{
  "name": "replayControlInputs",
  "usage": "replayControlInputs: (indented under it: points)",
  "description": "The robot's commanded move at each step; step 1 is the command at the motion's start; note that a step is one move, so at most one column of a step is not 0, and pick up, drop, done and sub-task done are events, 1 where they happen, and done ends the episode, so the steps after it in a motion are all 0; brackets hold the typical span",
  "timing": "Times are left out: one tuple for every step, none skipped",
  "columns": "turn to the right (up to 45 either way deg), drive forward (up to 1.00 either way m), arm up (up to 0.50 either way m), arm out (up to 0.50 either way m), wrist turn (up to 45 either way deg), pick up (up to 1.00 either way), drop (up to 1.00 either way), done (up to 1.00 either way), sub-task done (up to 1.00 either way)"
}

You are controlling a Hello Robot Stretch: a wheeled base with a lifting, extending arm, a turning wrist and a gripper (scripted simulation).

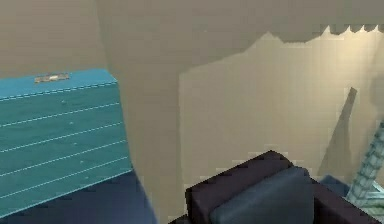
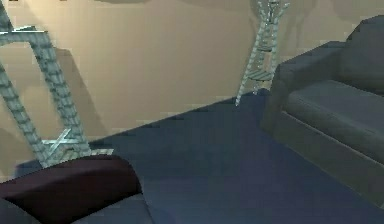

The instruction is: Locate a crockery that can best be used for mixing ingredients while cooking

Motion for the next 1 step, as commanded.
replayControlInputs:
  points:
    - [0.0, 0.05, 0.00, 0.00, 0.0, 0.00, 0.00, 0.00, 0.00]
